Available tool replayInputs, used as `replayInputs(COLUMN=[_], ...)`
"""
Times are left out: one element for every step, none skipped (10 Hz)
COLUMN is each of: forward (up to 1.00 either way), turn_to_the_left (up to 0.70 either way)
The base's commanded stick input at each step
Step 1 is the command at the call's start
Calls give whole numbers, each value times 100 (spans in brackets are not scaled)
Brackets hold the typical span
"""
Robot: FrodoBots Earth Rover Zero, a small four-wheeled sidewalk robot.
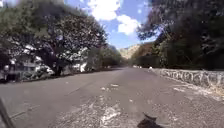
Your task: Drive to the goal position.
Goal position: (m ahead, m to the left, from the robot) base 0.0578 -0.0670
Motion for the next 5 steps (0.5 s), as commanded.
replayInputs(forward=[0,0,0,0,0], turn_to_the_left=[0,0,0,0,0])
